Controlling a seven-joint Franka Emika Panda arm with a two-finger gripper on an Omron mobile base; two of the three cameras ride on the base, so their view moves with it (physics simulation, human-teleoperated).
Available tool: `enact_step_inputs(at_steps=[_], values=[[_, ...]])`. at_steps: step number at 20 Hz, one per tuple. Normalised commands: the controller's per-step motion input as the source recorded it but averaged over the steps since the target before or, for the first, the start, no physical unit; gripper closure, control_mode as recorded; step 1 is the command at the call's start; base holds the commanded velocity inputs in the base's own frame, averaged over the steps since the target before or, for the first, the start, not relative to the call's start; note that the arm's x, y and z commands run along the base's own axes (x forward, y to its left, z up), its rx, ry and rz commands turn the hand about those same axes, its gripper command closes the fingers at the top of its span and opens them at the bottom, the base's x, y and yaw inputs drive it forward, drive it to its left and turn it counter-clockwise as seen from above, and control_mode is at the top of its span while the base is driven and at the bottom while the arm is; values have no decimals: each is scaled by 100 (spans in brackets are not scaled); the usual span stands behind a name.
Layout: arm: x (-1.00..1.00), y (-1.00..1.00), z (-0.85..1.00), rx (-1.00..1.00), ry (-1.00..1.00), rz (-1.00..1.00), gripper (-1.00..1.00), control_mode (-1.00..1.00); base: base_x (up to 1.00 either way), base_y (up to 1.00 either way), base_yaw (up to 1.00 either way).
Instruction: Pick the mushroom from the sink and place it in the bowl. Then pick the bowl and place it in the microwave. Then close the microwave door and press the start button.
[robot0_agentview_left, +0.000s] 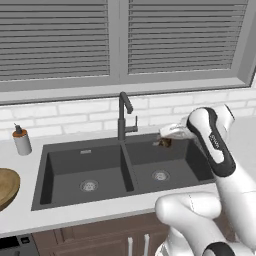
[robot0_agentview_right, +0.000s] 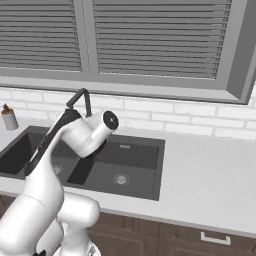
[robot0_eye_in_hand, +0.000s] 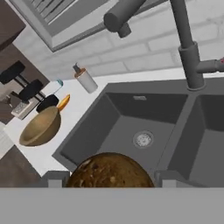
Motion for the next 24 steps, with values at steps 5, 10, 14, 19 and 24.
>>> enact_step_inputs(at_steps=[5, 10, 14, 19, 24], values=[[-50, 100, 28, -23, 2, 8, 100, -100, 0, 0, 0], [-13, 100, 36, -43, 9, 0, 100, -100, 0, 0, 0], [-7, 100, 24, -37, 2, 0, 100, -100, 0, 0, 0], [-2, 99, 2, -16, 2, 2, 100, -100, 0, 0, 0], [1, 99, 0, 0, 1, 0, 100, -100, 0, 0, 0]])
